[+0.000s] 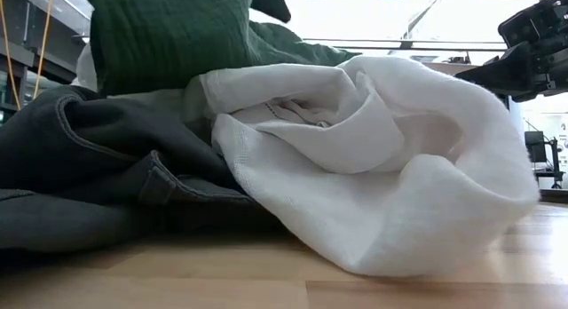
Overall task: Sort clothes
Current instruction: Put the green shirt into the laundry organizer
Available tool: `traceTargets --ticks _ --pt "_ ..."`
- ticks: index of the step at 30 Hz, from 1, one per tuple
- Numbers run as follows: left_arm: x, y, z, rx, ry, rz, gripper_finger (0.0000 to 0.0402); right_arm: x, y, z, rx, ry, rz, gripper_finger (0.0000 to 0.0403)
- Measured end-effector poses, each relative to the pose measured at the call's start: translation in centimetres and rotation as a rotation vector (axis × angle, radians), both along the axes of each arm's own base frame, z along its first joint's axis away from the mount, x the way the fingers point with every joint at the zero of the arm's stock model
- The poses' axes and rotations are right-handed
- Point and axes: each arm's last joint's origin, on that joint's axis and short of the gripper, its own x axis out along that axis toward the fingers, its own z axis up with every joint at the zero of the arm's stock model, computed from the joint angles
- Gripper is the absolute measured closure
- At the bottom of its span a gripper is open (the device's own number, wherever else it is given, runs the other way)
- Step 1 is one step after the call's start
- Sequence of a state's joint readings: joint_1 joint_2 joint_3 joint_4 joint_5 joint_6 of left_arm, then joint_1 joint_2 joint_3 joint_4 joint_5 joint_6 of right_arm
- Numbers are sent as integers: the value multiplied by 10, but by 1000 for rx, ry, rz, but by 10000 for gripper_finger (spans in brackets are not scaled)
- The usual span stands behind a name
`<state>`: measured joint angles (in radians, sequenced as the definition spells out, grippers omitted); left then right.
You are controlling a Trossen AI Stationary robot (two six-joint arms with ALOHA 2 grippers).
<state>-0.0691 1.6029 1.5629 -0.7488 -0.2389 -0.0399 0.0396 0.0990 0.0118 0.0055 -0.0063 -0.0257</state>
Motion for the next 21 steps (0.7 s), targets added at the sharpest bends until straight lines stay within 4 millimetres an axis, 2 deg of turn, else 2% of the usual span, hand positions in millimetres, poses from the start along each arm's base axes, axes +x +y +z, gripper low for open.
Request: traceTargets --ticks 2,6,9,13,17,21 --pt "-1 -3 9 -37 -29 -24 363 0 0 0 0 0 0 402" --pt "-19 -9 50 -28 -131 -68 291 0 0 0 0 0 0 402" --pt "-31 -11 61 -49 -90 -77 232 0 0 0 0 0 0 402" --pt "-36 -9 52 -98 13 -41 161 0 0 0 0 0 0 402" --pt "-15 -9 29 -112 88 -8 112 0 0 0 0 -1 0 402" --pt "3 -9 8 -66 146 31 93 0 0 0 0 0 0 402"
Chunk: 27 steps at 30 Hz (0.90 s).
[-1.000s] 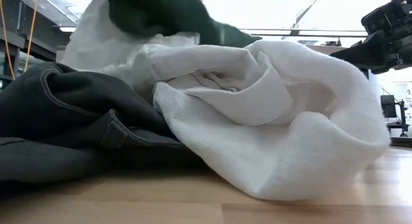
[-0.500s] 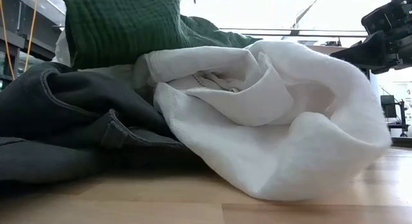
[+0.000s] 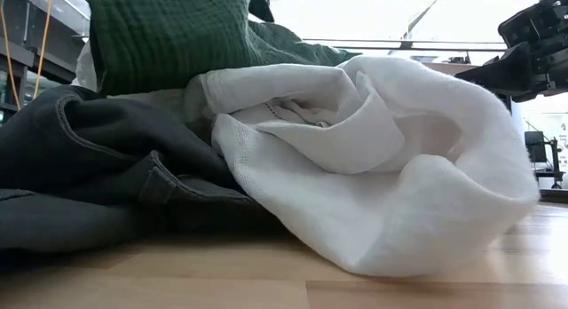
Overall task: Sort clothes
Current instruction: Put the green shirt into the laundry organizer
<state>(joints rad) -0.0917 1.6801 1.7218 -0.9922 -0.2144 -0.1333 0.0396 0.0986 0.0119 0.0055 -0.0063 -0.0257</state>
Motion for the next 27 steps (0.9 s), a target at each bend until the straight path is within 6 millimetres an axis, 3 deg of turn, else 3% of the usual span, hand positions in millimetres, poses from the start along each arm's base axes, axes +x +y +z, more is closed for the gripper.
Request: traceTargets --ticks 5,7,9,12,13,15,18,22,25,27 --pt "19 -1 -42 18 184 47 92 0 0 0 0 0 0 402" --pt "22 -3 -53 78 235 71 110 0 0 0 0 0 0 402" --pt "25 -4 -61 164 273 64 160 0 0 0 0 0 0 402" --pt "31 -5 -59 157 257 37 300 0 0 0 0 0 0 402" --pt "34 -6 -48 145 197 19 348 0 0 0 0 0 0 402" --pt "38 -6 -11 160 -3 -12 380 0 0 0 0 1 0 402" --pt "43 7 55 291 -331 -30 394 0 0 0 0 0 0 402" --pt "45 39 129 497 -763 23 397 0 0 0 0 0 0 402" --pt "34 67 169 662 -1077 126 399 0 0 0 0 0 0 402" --pt "26 88 183 728 -1228 203 399 0 0 0 0 0 0 402"
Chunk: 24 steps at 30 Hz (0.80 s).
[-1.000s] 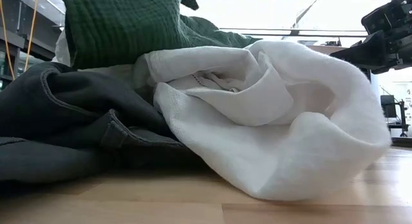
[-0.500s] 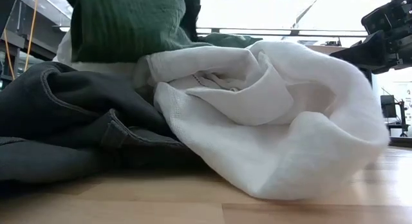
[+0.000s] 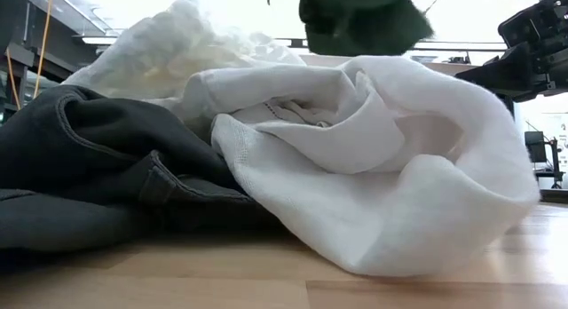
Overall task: Sort clothes
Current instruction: Put the green shirt into the laundry organizer
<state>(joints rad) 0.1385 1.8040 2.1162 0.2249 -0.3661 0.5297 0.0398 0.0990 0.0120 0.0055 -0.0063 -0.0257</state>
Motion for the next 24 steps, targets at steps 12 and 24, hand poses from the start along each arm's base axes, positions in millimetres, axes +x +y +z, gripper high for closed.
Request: traceTargets --ticks 12,24 --pt "30 82 -83 -465 341 60 401 0 0 0 0 0 0 402" --pt "56 52 -135 -790 595 -204 272 0 0 0 0 0 0 402"
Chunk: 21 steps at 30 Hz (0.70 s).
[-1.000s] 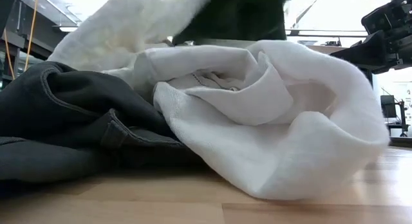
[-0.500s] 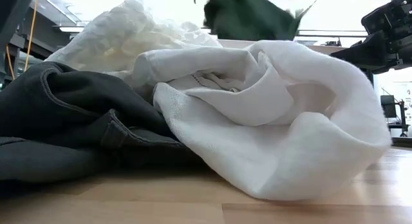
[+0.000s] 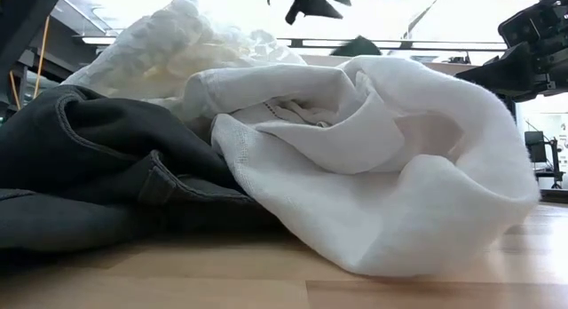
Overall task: Sort clothes
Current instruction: Put the green shirt into the laundry organizer
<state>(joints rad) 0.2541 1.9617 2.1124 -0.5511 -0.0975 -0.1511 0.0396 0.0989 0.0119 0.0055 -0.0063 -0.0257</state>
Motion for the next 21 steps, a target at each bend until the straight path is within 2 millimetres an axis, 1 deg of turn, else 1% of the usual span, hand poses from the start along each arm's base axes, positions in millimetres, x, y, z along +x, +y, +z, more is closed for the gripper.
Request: traceTargets --ticks 2,5,7,9,11,14,16,18,20,21 --pt "-2 -8 5 14 -5 -25 233 0 0 0 0 0 1 402" --pt "-13 -22 18 25 4 -99 177 0 0 0 0 0 0 402" --pt "-23 -33 23 -21 27 -191 147 0 0 0 0 0 0 402" --pt "-35 -50 24 -120 95 -308 126 0 0 0 0 0 0 402" --pt "-47 -76 21 -173 216 -406 118 0 0 0 0 0 0 402" --pt "-68 -132 13 -108 430 -510 116 0 0 0 0 0 0 402" --pt "-80 -173 3 -2 541 -564 117 0 0 0 0 0 0 402" --pt "-93 -210 -13 128 642 -618 117 0 0 0 0 0 0 402" --pt "-106 -238 -32 277 743 -649 116 0 0 0 0 0 0 402" --pt "-112 -247 -41 356 793 -646 116 0 0 0 0 0 0 402"
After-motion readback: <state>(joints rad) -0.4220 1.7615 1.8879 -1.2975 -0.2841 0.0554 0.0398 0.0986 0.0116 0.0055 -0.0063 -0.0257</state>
